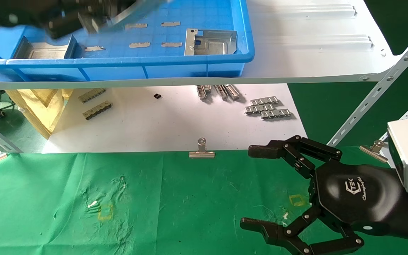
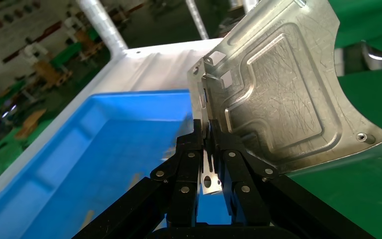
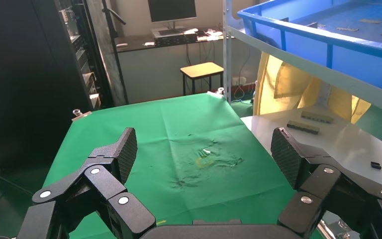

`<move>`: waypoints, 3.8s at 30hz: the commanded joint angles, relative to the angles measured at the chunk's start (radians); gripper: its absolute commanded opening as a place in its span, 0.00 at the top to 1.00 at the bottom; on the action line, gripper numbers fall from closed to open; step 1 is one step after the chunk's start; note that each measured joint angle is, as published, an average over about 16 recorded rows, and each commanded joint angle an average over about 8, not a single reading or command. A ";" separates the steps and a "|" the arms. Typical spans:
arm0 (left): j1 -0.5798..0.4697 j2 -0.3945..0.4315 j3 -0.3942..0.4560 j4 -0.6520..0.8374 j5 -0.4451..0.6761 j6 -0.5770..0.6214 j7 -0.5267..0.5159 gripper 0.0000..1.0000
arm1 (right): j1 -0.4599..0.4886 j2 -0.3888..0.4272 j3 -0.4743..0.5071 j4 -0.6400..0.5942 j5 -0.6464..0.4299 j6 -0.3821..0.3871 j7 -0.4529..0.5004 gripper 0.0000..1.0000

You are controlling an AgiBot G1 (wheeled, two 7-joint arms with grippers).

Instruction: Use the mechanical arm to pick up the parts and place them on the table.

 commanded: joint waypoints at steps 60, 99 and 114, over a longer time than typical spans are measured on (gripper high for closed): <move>0.768 -0.345 0.276 -0.412 -0.274 -0.493 0.819 0.00 | 0.000 0.000 0.000 0.000 0.000 0.000 0.000 0.00; 0.748 -0.258 0.163 -0.130 -0.575 -0.110 0.257 0.00 | 0.000 0.000 0.000 0.000 0.000 0.000 0.000 0.00; 0.813 -0.261 0.029 -0.328 -0.522 -0.110 0.091 0.00 | 0.000 0.000 0.000 0.000 0.000 0.000 0.000 0.00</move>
